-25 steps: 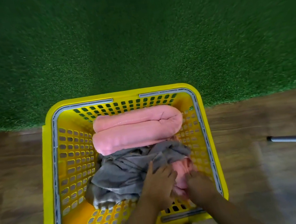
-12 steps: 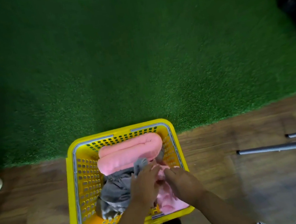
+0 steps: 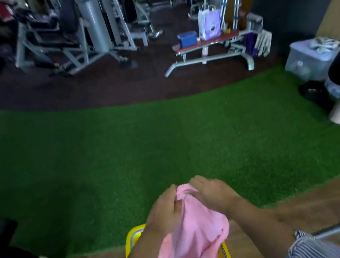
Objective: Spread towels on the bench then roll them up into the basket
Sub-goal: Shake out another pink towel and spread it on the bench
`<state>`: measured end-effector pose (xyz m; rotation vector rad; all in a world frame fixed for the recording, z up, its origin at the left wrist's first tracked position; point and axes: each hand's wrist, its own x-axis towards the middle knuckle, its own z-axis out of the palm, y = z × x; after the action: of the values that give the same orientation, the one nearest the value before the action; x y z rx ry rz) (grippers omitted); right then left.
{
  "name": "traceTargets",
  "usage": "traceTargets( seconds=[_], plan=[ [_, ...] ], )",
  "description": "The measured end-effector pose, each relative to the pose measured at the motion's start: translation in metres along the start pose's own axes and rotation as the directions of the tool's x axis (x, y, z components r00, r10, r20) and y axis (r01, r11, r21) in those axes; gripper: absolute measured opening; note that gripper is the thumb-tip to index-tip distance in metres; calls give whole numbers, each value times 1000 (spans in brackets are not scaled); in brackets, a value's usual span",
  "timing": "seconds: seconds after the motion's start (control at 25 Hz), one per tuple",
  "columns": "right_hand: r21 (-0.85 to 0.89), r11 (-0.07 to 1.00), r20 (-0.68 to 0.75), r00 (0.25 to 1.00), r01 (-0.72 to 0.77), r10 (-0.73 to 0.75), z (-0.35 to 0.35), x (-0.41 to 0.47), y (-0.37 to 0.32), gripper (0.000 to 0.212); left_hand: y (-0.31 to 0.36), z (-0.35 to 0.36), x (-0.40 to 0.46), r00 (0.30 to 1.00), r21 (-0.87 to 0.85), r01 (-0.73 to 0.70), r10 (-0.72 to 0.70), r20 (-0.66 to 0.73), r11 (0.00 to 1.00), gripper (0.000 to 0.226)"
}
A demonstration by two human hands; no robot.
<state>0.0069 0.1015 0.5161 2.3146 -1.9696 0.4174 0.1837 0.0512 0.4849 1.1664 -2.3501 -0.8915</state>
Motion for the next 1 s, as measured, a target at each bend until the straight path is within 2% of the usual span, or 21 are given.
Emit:
traceTargets(
  seconds=[0.12, 0.16, 0.28, 0.4, 0.52, 0.6, 0.72, 0.8, 0.84, 0.88, 0.92, 1.0],
  plan=[
    [84, 996, -25, 999, -29, 31, -76, 31, -14, 56, 41, -70, 10, 993, 22, -68, 70, -91, 997, 46],
    [130, 990, -2, 998, -58, 59, -103, 40, -16, 57, 57, -93, 13, 986, 31, -99, 102, -130, 995, 48],
    [299, 951, -96, 990, -74, 107, -168, 65, -16, 36, 108, -158, 28, 942, 21, -169, 168, -290, 985, 38],
    [353, 925, -102, 977, -142, 189, -207, 74, -11, 17, 150, -210, 35, 853, 90, -244, 258, -455, 966, 25],
    [386, 892, -93, 953, -233, 289, -222, 66, -4, 7, 162, -239, 30, 793, 128, -215, 250, -556, 968, 15],
    [411, 874, -87, 943, -259, 320, -226, 61, -2, 8, 165, -245, 22, 797, 140, -165, 216, -564, 976, 7],
    [409, 859, -89, 923, -308, 373, -236, 54, 4, 15, 155, -245, 16, 773, 86, -7, 59, -632, 996, 4],
    [435, 832, -91, 902, -344, 421, -242, 49, 9, 26, 141, -249, 18, 767, 17, 164, -117, -631, 986, 7],
    [488, 802, -107, 888, -346, 448, -245, 49, 9, 31, 134, -248, 21, 785, 48, 223, -150, -602, 974, 9],
    [562, 756, -129, 868, -335, 480, -248, 51, 7, 33, 132, -245, 24, 818, 88, 219, -134, -560, 972, 13],
    [629, 712, -153, 848, -312, 507, -251, 56, 2, 35, 134, -239, 27, 855, 108, 134, -60, -515, 985, 23],
    [692, 666, -160, 840, -279, 519, -258, 69, -14, 32, 152, -217, 33, 921, 33, -153, 155, -357, 988, 48]
  ],
)
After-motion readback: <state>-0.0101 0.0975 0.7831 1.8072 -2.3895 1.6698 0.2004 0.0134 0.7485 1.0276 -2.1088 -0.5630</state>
